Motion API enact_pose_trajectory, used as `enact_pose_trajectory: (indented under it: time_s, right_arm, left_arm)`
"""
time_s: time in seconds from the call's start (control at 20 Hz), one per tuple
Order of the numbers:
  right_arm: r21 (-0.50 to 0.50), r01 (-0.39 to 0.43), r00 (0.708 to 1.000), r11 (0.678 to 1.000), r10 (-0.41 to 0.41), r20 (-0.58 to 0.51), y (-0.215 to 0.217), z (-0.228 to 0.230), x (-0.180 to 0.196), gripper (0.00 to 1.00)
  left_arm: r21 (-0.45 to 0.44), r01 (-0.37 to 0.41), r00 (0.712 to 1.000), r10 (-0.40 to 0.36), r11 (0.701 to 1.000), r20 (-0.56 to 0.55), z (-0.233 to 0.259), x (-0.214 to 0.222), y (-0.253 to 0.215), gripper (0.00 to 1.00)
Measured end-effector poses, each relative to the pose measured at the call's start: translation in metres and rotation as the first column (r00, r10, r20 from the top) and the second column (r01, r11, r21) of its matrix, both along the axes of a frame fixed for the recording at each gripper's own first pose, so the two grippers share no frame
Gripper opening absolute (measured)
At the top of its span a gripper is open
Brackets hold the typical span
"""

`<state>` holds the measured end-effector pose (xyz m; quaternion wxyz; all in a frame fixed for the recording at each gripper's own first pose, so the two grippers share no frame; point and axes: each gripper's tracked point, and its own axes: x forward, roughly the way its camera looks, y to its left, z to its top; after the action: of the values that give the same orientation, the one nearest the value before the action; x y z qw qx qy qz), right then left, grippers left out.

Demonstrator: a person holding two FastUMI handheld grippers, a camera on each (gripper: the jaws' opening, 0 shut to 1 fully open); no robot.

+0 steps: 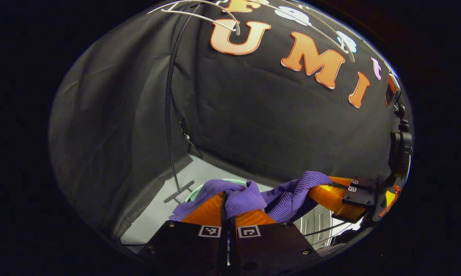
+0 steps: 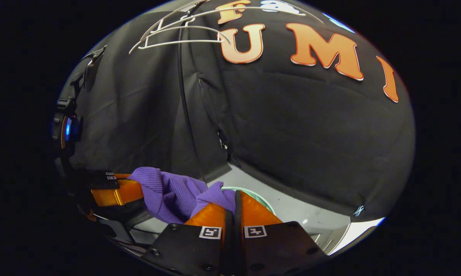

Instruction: Grasp the clothes on the hanger with both hands and then place them into the laundry hamper below.

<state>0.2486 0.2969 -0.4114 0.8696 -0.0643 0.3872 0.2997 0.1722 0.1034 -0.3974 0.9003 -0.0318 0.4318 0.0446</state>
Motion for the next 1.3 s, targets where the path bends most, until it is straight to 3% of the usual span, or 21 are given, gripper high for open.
enact_pose_trajectory:
  time_s: [0.2, 0.5, 0.55, 0.75, 0.8, 0.95, 1.0, 1.05, 1.1, 1.15, 1.3]
  right_arm:
    - [-0.046, -0.022, 0.993, 0.999, 0.017, -0.115, -0.003, -0.03, -0.013, 0.08]
    - [-0.077, -0.025, 0.979, 0.997, 0.009, -0.202, -0.012, -0.042, -0.026, 0.1]
    - [-0.086, -0.029, 0.979, 0.996, 0.011, -0.204, -0.012, -0.045, -0.027, 0.05]
    - [-0.085, -0.051, 0.98, 0.995, 0.033, -0.198, -0.011, -0.044, -0.027, 0.45]
    - [-0.079, -0.062, 0.978, 0.995, 0.044, -0.206, -0.008, -0.044, -0.031, 0.57]
    - [-0.088, -0.074, 0.975, 0.993, 0.054, -0.217, -0.01, -0.049, -0.034, 0.94]
    - [-0.09, -0.074, 0.975, 0.993, 0.053, -0.215, -0.009, -0.05, -0.033, 0.93]
    - [-0.09, -0.072, 0.976, 0.993, 0.052, -0.211, -0.008, -0.049, -0.033, 1.0]
    - [-0.09, -0.072, 0.977, 0.993, 0.052, -0.208, -0.007, -0.047, -0.033, 0.93]
    - [-0.089, -0.071, 0.977, 0.994, 0.051, -0.206, -0.006, -0.046, -0.033, 1.0]
    - [-0.081, -0.068, 0.982, 0.994, 0.053, -0.181, -0.006, -0.035, -0.032, 1.0]
  left_arm:
    - [0.009, -0.004, 0.99, 0.006, 1.0, -0.142, -0.031, -0.021, 0.004, 0.03]
    - [-0.012, -0.058, 0.981, 0.055, 0.998, -0.188, -0.041, -0.028, 0.012, 0.05]
    - [-0.009, -0.059, 0.978, 0.056, 0.998, -0.198, -0.044, -0.03, 0.015, 0.06]
    - [0.014, -0.062, 0.968, 0.064, 0.998, -0.243, -0.049, -0.035, 0.015, 0.14]
    - [0.028, -0.068, 0.965, 0.073, 0.997, -0.251, -0.05, -0.034, 0.016, 0.24]
    - [0.073, -0.094, 0.955, 0.111, 0.993, -0.277, -0.054, -0.036, 0.028, 0.78]
    - [0.065, -0.107, 0.95, 0.121, 0.992, -0.288, -0.059, -0.039, 0.03, 0.96]
    - [0.055, -0.121, 0.947, 0.131, 0.991, -0.295, -0.062, -0.039, 0.031, 0.99]
    - [0.044, -0.127, 0.946, 0.134, 0.991, -0.293, -0.059, -0.042, 0.032, 0.95]
    - [0.032, -0.127, 0.95, 0.131, 0.991, -0.285, -0.056, -0.043, 0.032, 0.96]
    - [-0.009, -0.133, 0.971, 0.128, 0.991, -0.204, -0.039, -0.033, 0.031, 0.96]
